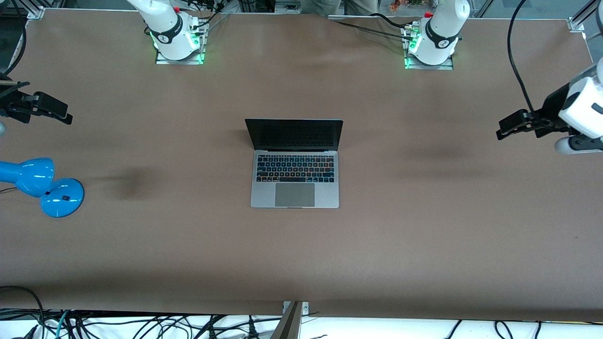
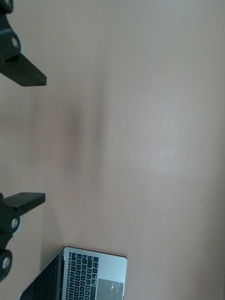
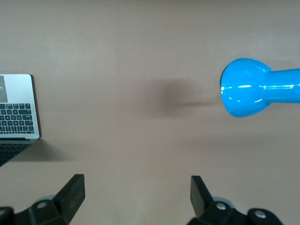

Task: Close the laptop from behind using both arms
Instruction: 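Raise both grippers from rest and start moving toward the laptop, then move both grippers behind the open laptop screen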

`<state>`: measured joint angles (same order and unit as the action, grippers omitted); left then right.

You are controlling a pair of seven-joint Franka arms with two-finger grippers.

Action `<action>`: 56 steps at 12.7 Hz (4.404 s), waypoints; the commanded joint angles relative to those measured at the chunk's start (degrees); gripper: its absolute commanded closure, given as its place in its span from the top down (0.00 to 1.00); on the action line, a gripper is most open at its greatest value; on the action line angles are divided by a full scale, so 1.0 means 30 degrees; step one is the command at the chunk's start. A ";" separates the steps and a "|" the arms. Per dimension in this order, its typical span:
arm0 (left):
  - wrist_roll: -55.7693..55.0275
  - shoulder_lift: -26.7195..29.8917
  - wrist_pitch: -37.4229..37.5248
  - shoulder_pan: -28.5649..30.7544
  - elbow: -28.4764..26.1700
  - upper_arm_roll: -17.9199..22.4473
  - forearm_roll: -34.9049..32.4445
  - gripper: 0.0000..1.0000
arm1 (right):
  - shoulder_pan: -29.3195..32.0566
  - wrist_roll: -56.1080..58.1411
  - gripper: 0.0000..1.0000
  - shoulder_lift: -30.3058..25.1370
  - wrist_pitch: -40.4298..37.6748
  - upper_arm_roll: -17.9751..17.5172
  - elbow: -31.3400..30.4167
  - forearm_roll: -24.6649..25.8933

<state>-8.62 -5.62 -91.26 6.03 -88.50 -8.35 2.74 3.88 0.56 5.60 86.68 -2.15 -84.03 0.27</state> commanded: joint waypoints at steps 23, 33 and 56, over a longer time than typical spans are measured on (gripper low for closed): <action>-0.2307 0.1170 -0.0342 -0.0839 -0.1378 -0.2016 0.0725 1.00 | -0.0294 -0.1036 0.98 0.0300 0.0432 -0.0161 0.0089 -0.0208; -0.9893 0.1258 -0.0372 -0.0840 -0.1408 -0.8286 0.0726 1.00 | -0.1199 -0.3195 0.92 0.1792 0.1106 -0.0161 0.0059 -0.4192; -1.6229 -0.0994 -0.5235 -0.0898 -0.4984 -1.4474 0.0433 0.00 | -0.9553 -1.0966 0.70 0.5779 0.2130 -0.0161 0.0059 -0.6125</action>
<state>-57.09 -5.47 -106.66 2.98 -105.36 -51.29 3.88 -24.19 -30.75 22.62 92.19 -3.00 -84.17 -16.77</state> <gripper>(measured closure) 0.683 0.300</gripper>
